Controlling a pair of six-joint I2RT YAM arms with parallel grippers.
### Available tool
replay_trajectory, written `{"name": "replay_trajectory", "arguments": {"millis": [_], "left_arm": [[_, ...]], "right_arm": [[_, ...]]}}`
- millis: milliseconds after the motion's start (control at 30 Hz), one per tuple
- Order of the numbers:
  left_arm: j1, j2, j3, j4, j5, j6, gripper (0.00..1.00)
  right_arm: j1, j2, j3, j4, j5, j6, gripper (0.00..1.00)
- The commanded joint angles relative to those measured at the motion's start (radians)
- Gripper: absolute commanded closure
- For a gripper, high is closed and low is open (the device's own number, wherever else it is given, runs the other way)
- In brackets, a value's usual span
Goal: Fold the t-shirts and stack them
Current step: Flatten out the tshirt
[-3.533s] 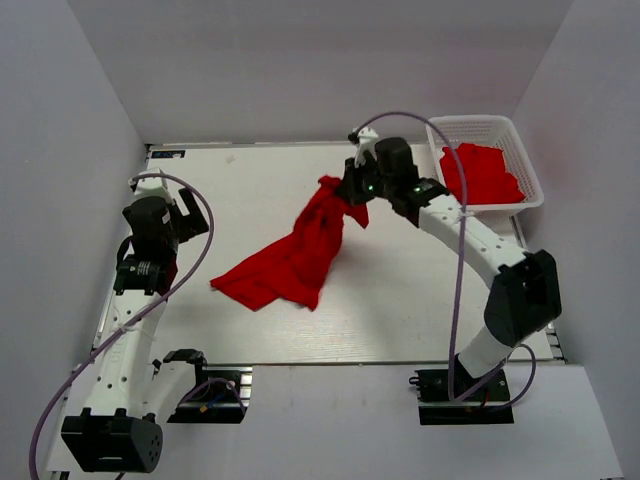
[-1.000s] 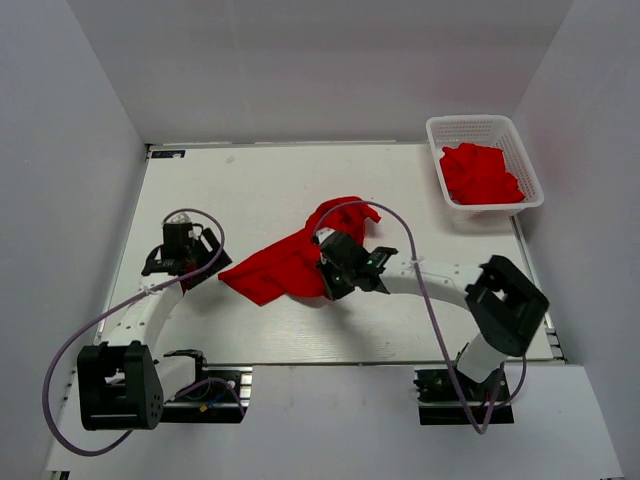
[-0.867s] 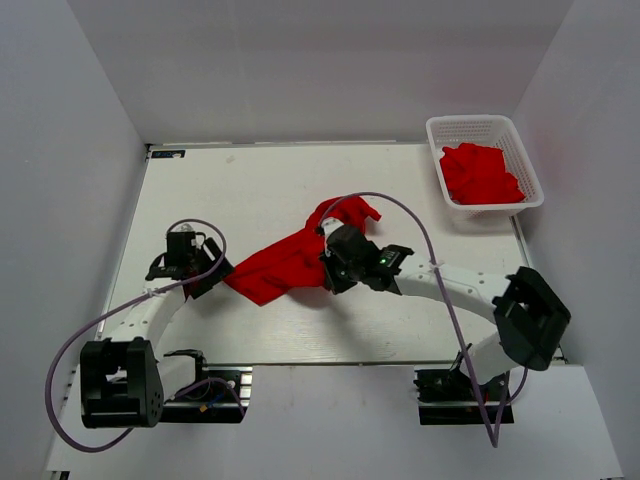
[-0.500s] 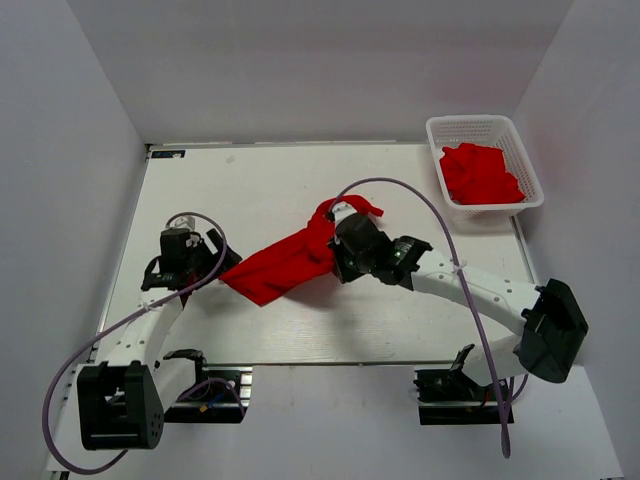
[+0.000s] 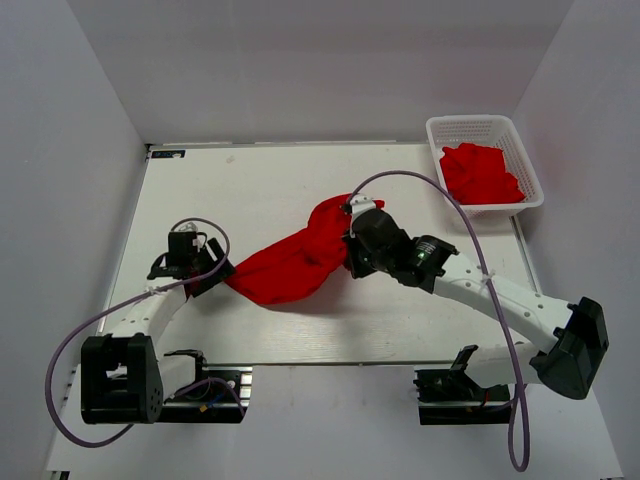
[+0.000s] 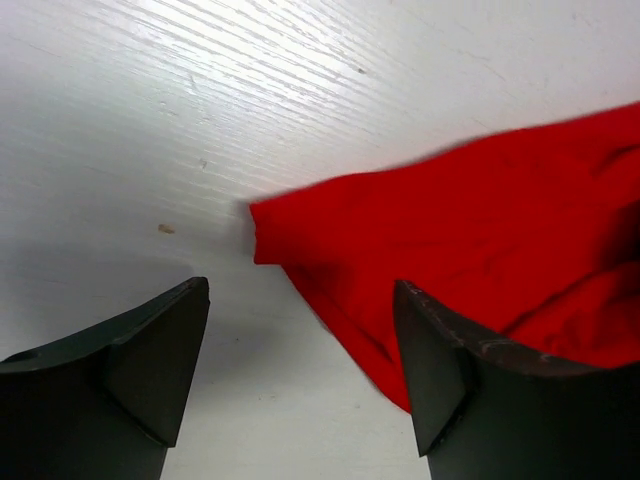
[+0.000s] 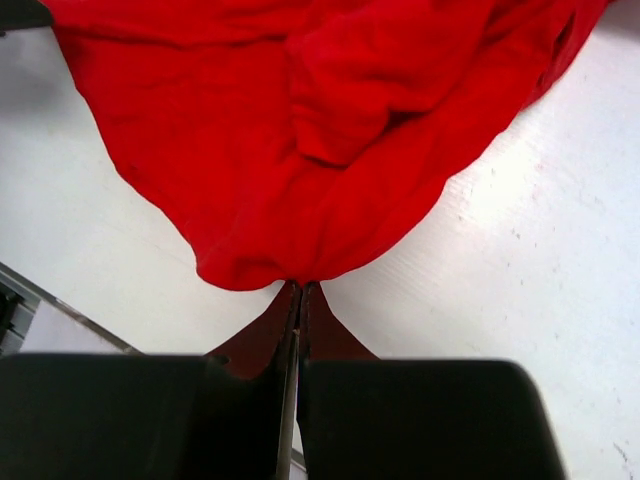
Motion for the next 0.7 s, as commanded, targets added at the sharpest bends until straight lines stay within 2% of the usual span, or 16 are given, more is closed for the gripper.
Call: {"name": "replay_trajectory", "arguments": {"millis": [0,133,267,333,467,500,533,667], "left_arm": [[0.003,0.011,0.016,0.026,-0.050,0.001,0.16],[0.003,0.059,0.016,0.075,-0.070,0.001,0.25],[0.003,0.135,0.039,0.088,-0.070,0.011,0.42],[0.003,0.145,0.039,0.097,-0.070,0.011,0.47],[-0.006,0.171,0.028,0.123,-0.058,0.011,0.70],[-0.006,0.180,0.047,0.123,-0.058,0.011,0.89],[-0.006,0.191,0.059,0.123,-0.058,0.011,1.00],[0.008,0.182,0.184,0.082,-0.094,0.025,1.00]], "right_arm": [[-0.002,-0.032,-0.031,-0.006,0.009,0.032,1.00],[-0.003,-0.046,-0.041,0.002,0.012,0.032,1.00],[-0.006,-0.062,-0.050,-0.009,0.026,0.039,1.00],[-0.002,-0.070,-0.051,-0.010,0.034,0.040,1.00],[-0.006,-0.076,-0.051,-0.022,0.050,0.042,1.00],[-0.008,-0.075,-0.045,-0.022,0.057,0.039,1.00],[-0.009,-0.073,-0.036,-0.035,0.064,0.033,1.00],[-0.032,-0.072,0.077,-0.098,0.182,-0.006,1.00]]}}
